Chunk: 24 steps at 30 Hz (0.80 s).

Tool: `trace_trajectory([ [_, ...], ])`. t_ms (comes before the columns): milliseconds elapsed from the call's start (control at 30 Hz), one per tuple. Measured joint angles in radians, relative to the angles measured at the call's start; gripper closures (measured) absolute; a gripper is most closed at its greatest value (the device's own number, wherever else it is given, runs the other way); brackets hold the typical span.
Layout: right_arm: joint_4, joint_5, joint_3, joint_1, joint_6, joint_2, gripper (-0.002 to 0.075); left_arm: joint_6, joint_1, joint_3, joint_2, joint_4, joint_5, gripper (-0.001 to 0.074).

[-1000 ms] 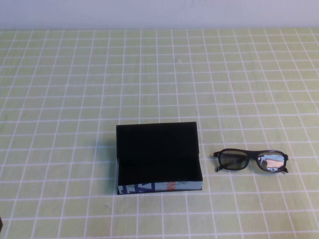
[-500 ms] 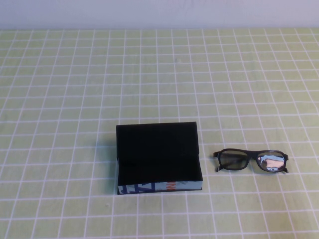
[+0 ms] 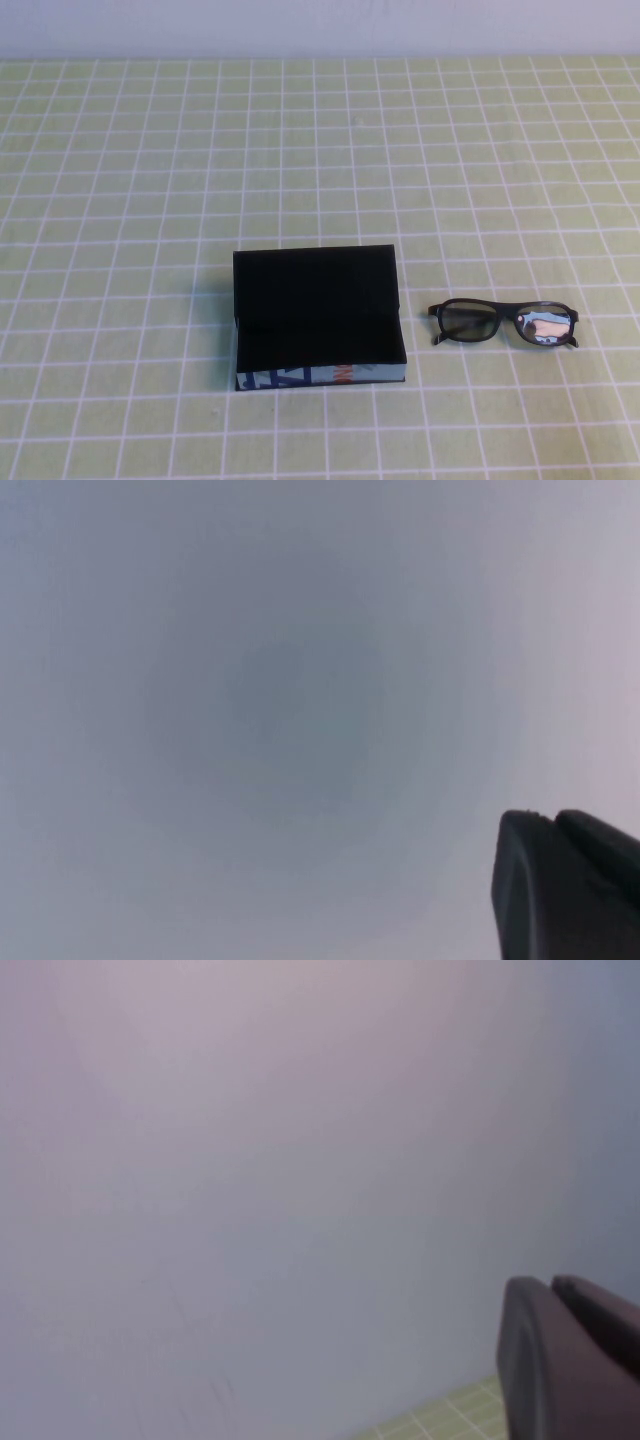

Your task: Return glasses to glasses case

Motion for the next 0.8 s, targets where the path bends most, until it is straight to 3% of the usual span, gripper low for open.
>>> trace_trajectory([
  [133, 0.000, -0.028, 0.000, 0.000, 0.000, 0.000, 0.0743, -0.001, 0.000, 0.000, 0.000, 0.000, -0.080, 0.0738],
  [300, 0.005, -0.237, 0.000, 0.000, 0.023, 0.000, 0.0743, -0.051, 0.000, 0.000, 0.000, 0.000, -0.253, 0.0738],
  [433, -0.016, -0.291, -0.086, 0.000, 0.085, 0.000, 0.0743, -0.106, 0.000, -0.066, -0.002, -0.003, -0.252, 0.0738],
  [800, -0.407, 0.020, -0.599, 0.000, 0.326, 0.081, 0.0743, -0.108, 0.000, -0.553, 0.137, 0.120, -0.016, 0.0738],
])
